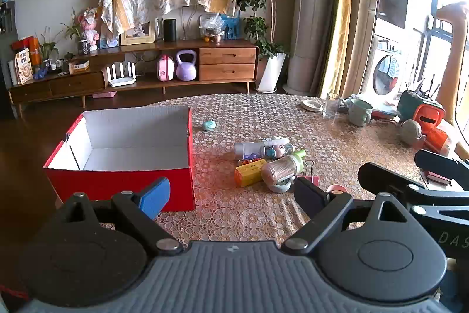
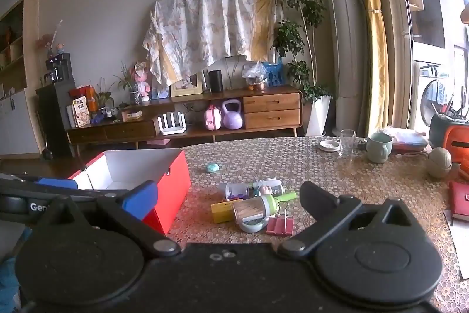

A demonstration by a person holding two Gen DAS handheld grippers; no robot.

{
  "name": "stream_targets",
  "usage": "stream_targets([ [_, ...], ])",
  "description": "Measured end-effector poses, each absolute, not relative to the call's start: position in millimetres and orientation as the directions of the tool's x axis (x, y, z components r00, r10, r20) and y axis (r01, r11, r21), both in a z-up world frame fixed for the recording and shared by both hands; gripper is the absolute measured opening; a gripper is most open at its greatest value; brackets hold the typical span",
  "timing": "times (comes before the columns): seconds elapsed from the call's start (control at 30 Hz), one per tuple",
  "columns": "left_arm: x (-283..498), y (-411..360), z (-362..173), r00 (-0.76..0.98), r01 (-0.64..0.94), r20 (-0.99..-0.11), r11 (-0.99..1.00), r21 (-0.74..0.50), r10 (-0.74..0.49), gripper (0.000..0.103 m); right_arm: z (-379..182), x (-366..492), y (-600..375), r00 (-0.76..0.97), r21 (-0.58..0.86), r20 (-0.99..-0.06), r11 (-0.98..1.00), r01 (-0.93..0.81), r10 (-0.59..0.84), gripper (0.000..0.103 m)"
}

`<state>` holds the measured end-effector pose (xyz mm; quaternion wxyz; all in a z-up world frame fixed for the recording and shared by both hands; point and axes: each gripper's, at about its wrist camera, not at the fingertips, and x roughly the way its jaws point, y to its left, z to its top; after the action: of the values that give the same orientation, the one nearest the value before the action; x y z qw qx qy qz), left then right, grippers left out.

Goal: Organize rigid objects

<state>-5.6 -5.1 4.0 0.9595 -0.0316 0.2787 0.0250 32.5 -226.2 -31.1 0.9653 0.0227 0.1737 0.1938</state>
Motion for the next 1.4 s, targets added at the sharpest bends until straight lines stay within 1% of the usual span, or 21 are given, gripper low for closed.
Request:
stream_targets([
  [0.47,-7,-6,4,0.845,-0.064,-0.534,0.997,-0.048,0.028,0.092,-31,33,-224,0.86,0.117,-0.331,0.922,-0.37,0.387,0.103],
  [0.77,1,-4,0,0.836,-0.058,-0.549,0.997,-0.06,0.015,0.092,-34,37,-223,0.861,0.113,-0.331,0.922,-0.37,0.386,0.103],
  [1.2,30,-8,-15,0.808,-0.05,-0.589,0.998,-0.046,0.014,0.092,-48,63,-228,0.841,0.126,-0.377,0.921,-0.368,0.388,0.103],
  [1.3,40,-9,-17,0.805,-0.034,-0.593,0.998,-0.054,-0.005,0.092,-51,73,-231,0.831,0.119,-0.394,0.918,-0.379,0.394,0.103],
  [1.4,53,-9,-20,0.803,-0.017,-0.596,0.998,-0.063,-0.024,0.092,-53,84,-235,0.836,0.093,-0.406,0.927,-0.363,0.368,0.103],
])
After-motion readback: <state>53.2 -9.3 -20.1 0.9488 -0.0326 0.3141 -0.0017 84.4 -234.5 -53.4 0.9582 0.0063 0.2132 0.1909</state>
